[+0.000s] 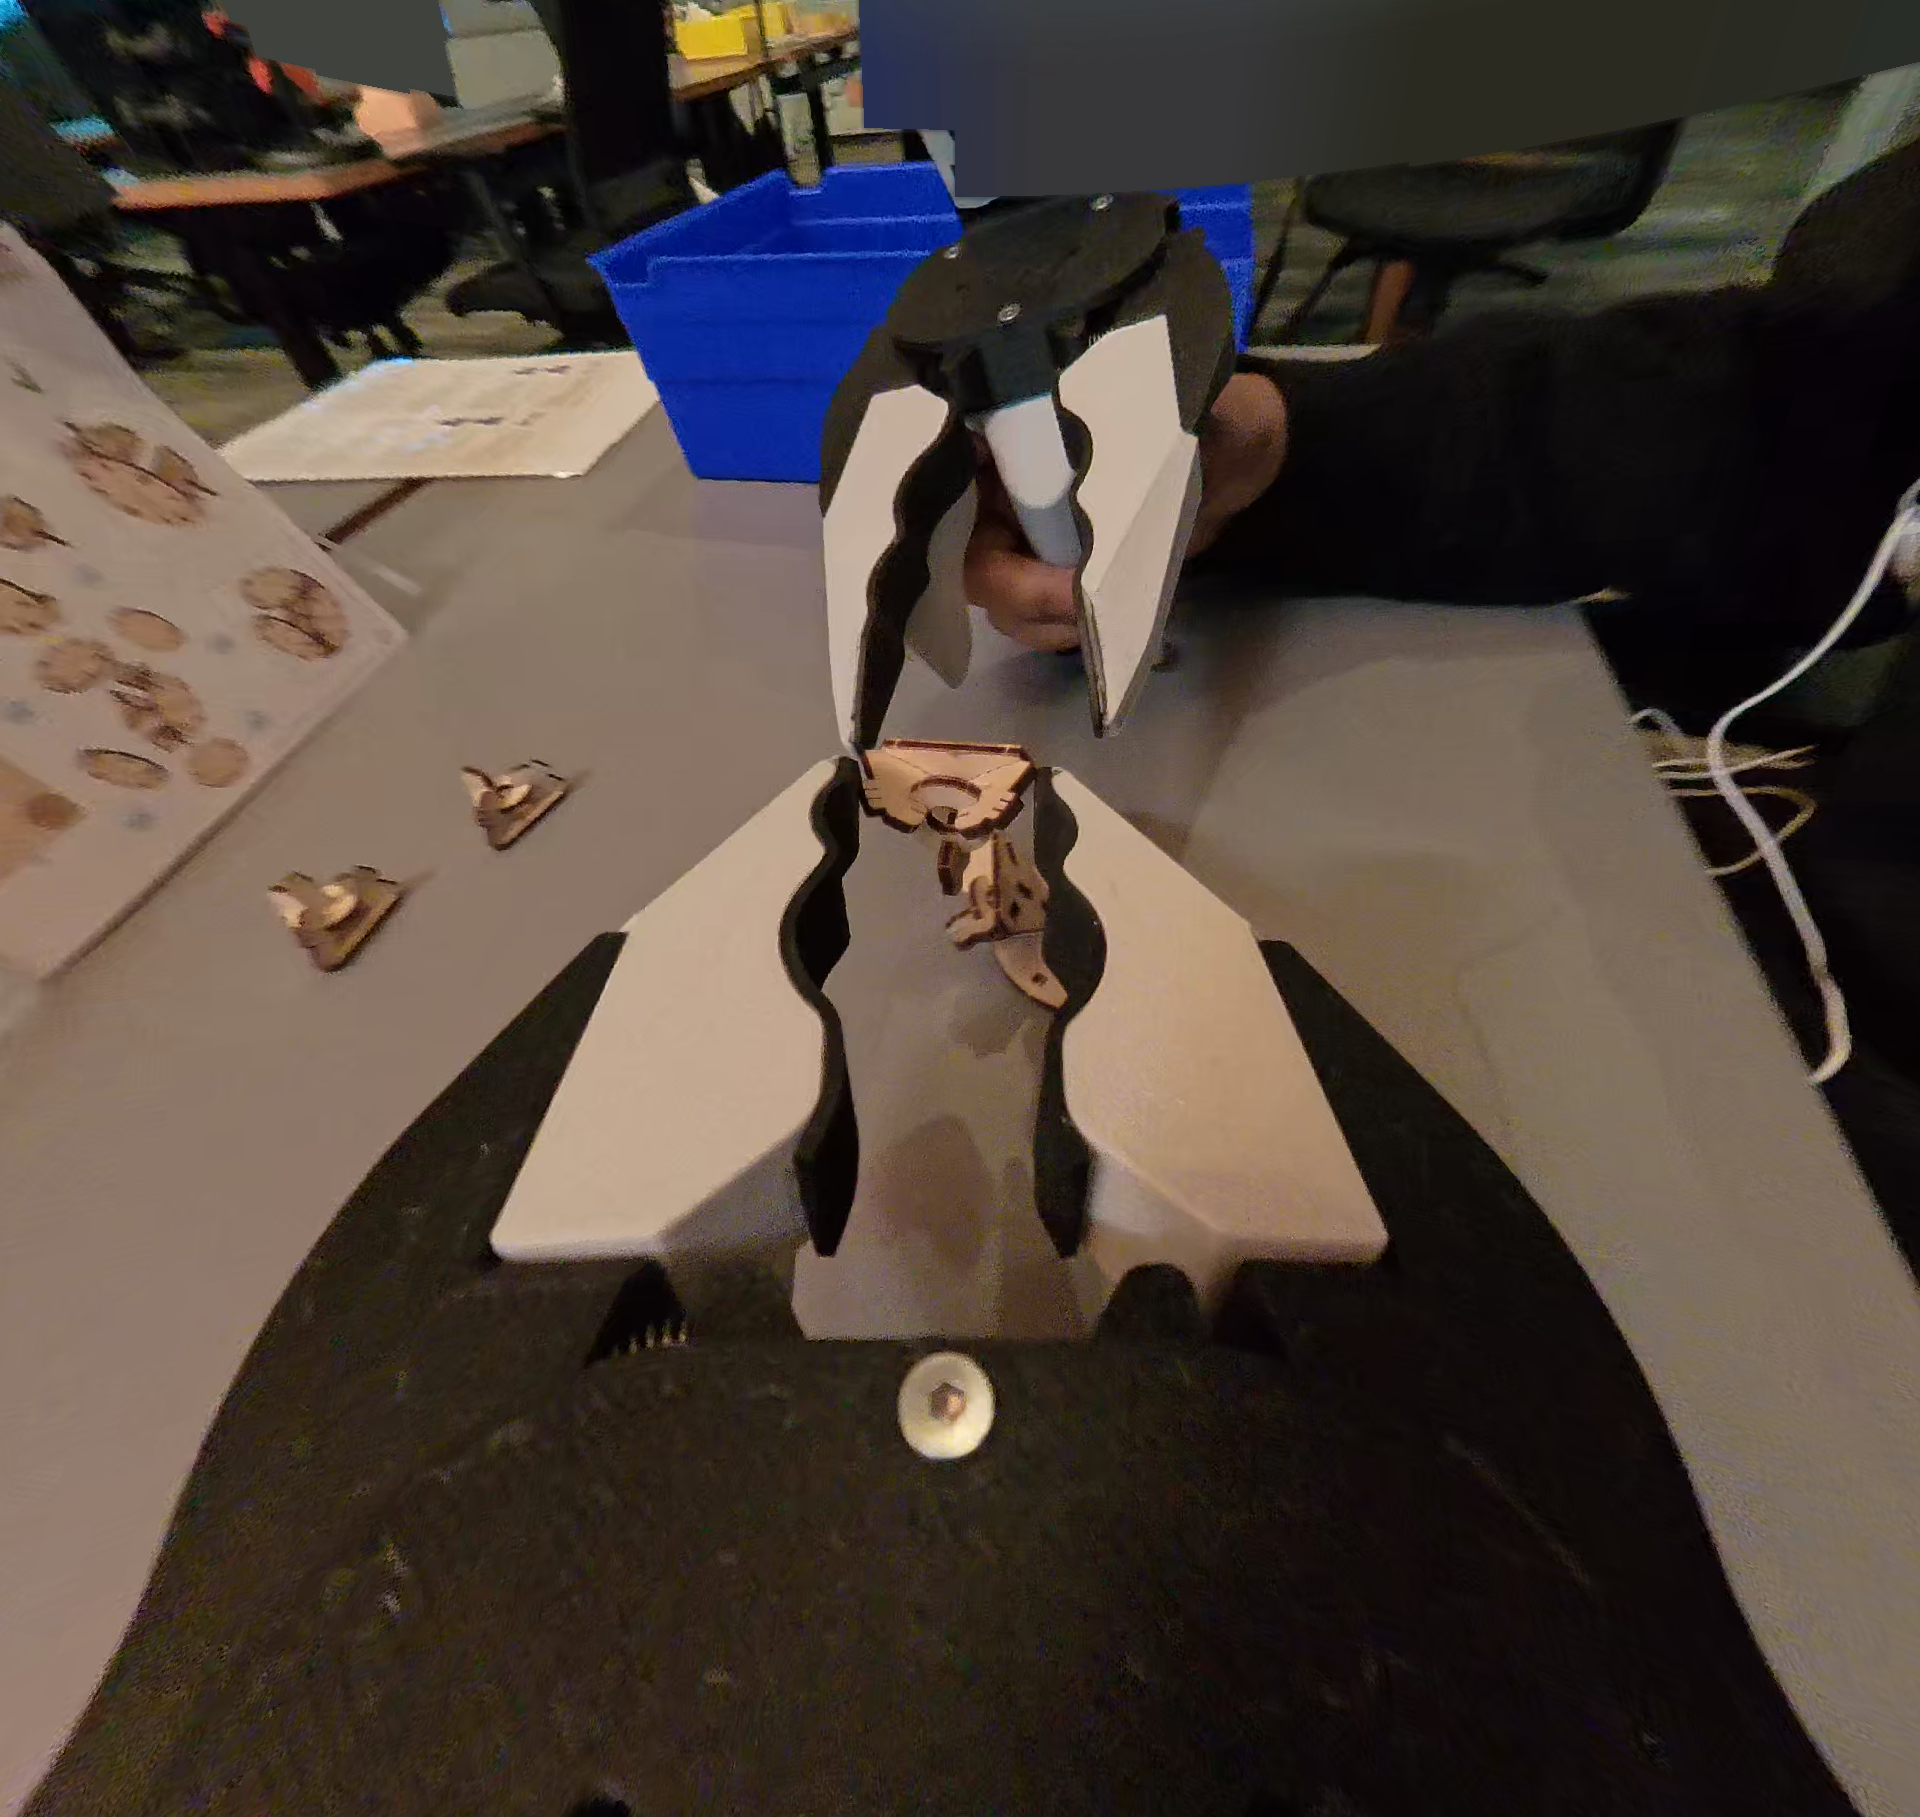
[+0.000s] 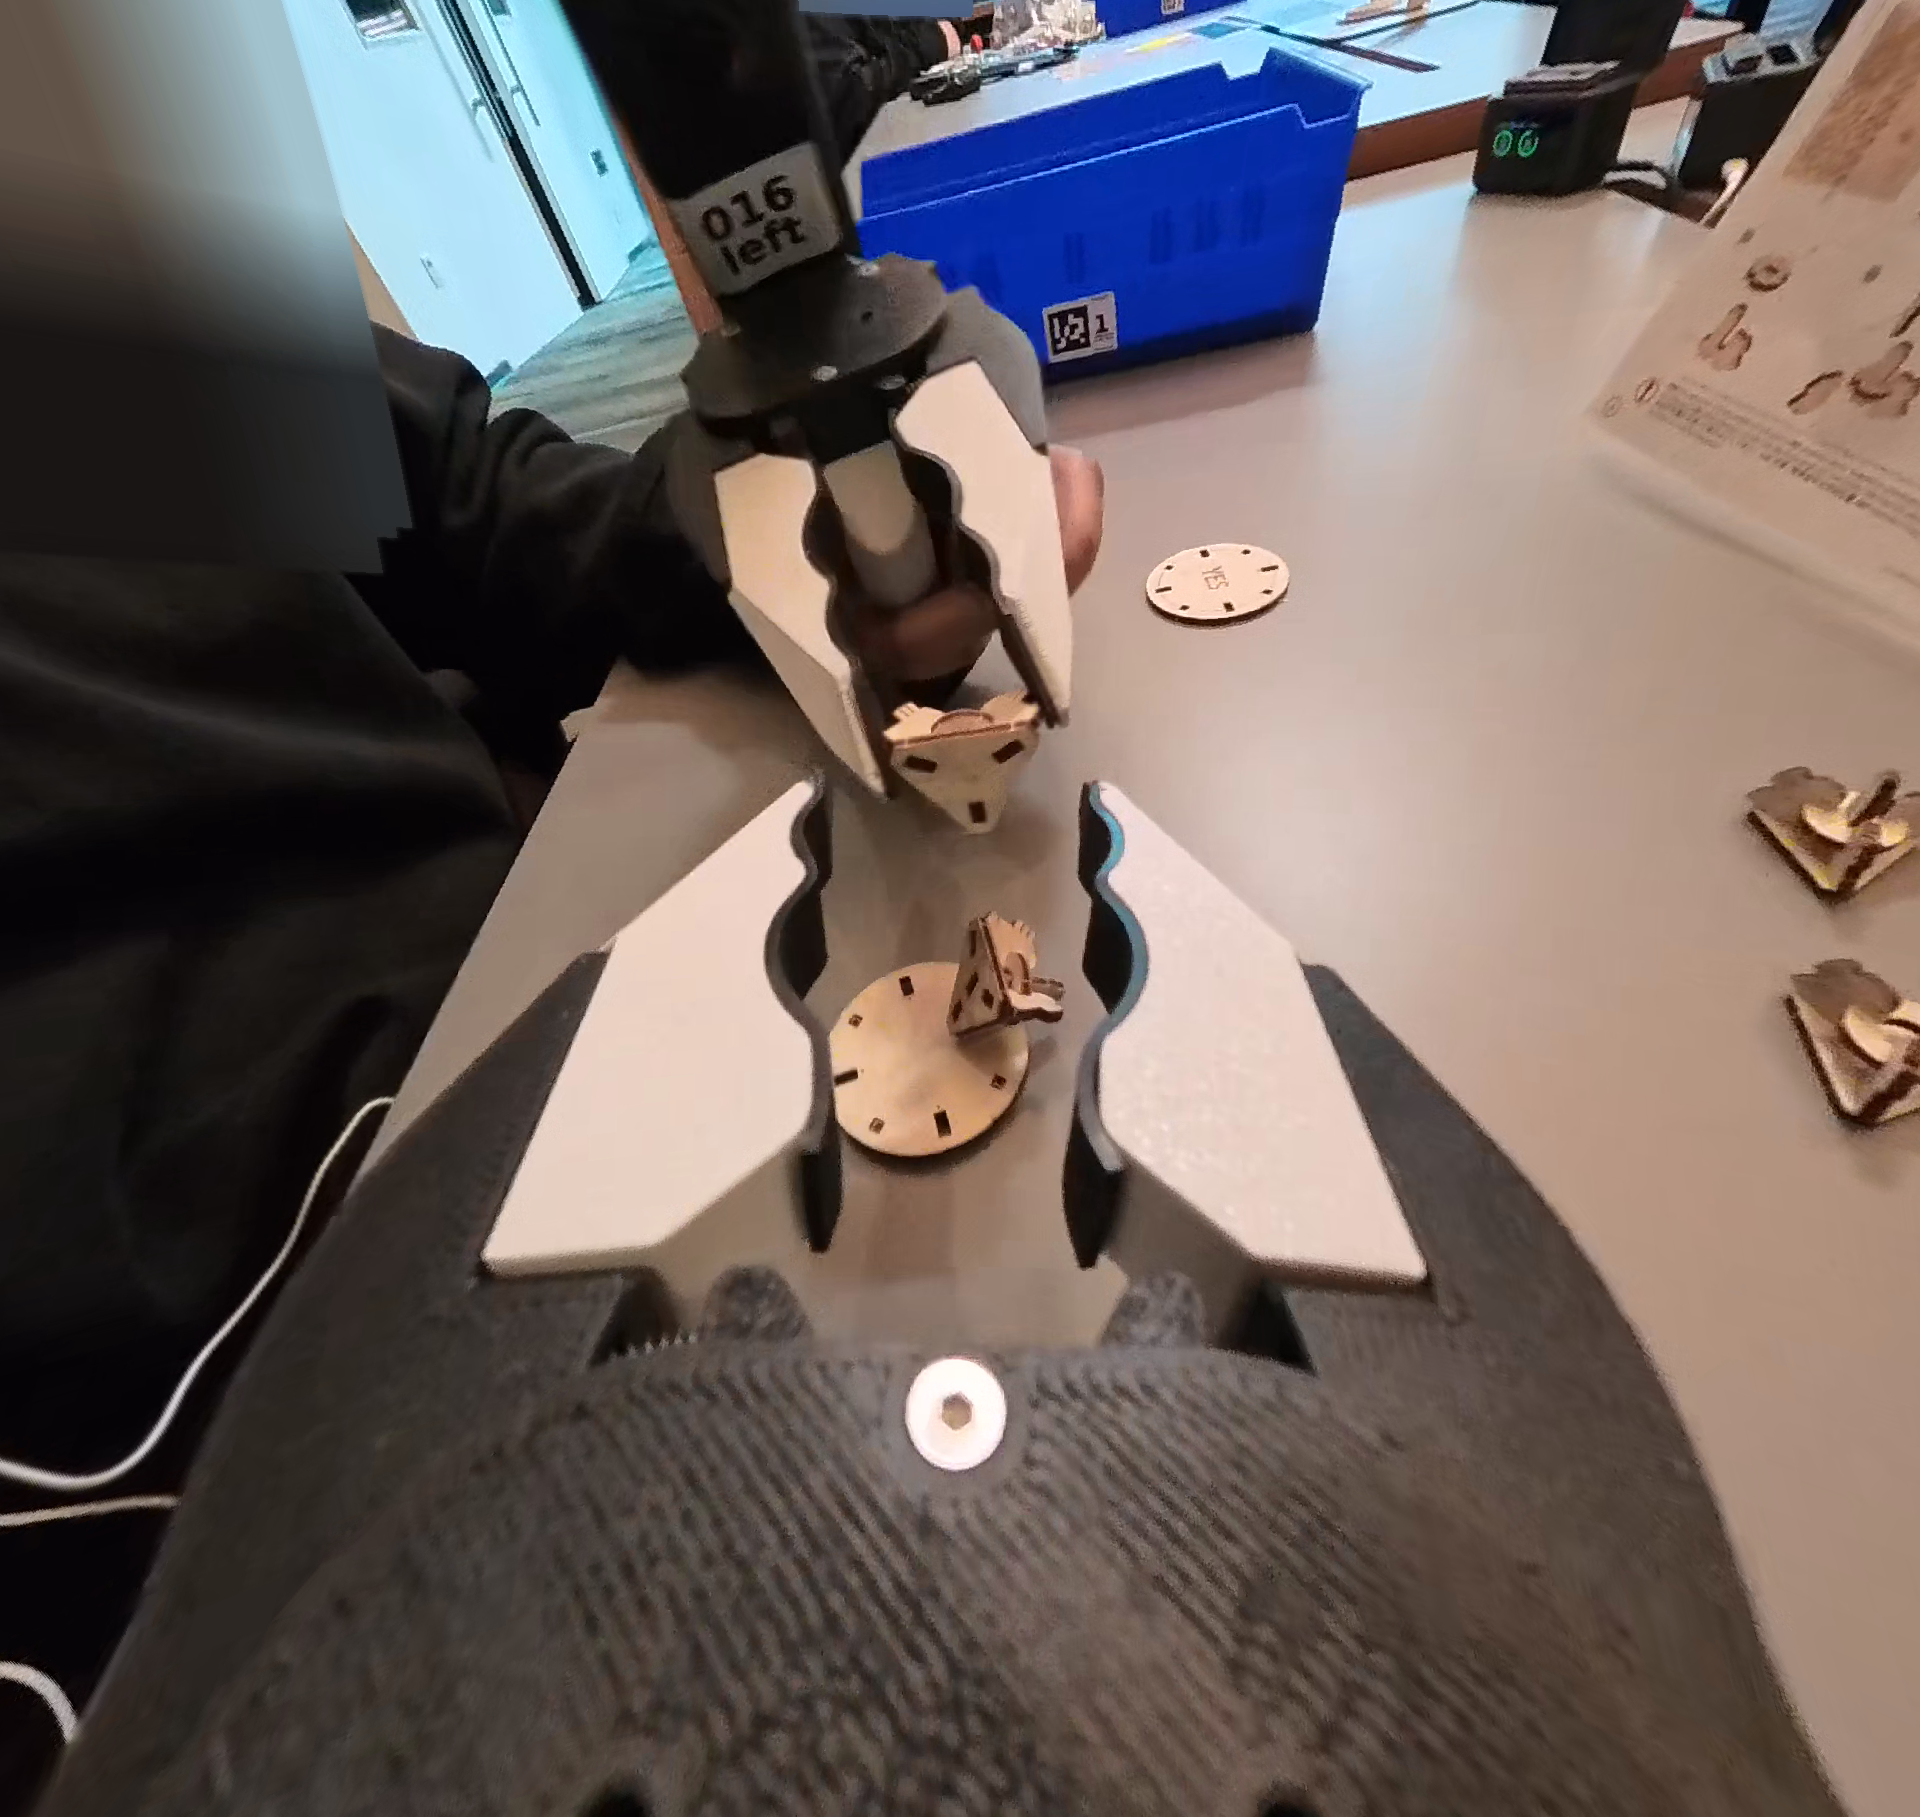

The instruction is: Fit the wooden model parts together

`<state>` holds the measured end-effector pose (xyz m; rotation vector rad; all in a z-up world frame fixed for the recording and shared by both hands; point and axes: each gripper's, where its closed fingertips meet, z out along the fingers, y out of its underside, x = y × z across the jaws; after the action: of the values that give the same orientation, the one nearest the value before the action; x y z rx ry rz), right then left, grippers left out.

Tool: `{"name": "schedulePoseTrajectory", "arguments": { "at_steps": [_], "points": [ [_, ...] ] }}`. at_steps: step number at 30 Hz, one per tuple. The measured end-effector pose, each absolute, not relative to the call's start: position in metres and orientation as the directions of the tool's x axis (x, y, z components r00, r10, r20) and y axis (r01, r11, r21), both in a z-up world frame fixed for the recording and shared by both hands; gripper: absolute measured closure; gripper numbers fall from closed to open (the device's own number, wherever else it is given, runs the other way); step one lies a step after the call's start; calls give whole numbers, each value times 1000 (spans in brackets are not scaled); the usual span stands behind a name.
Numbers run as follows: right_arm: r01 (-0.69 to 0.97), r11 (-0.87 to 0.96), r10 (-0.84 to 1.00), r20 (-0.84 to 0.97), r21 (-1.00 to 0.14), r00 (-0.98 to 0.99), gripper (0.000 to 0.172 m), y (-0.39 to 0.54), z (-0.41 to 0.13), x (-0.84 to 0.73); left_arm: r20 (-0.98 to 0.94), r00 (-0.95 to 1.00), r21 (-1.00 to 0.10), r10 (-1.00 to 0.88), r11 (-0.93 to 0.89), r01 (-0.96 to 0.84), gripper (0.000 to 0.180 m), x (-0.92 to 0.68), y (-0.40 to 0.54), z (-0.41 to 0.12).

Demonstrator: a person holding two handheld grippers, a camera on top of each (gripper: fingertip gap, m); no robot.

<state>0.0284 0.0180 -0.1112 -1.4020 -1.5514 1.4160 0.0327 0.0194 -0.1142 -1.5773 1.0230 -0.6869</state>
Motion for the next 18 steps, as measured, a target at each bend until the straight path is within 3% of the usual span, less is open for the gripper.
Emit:
{"name": "schedulePoseTrajectory", "arguments": {
  "at_steps": [4, 18],
  "points": [
    [273, -210, 931, -277, -939, -237, 121, 22, -109, 24, -161, 478, -951, -864, 7, -308, 149, 34, 20, -117],
    [298, -305, 861, -396, -904, -319, 133, 10, -109, 26, -220, 434, -942, -873, 74, -328, 148, 40, 9, -115]
  ]
}}
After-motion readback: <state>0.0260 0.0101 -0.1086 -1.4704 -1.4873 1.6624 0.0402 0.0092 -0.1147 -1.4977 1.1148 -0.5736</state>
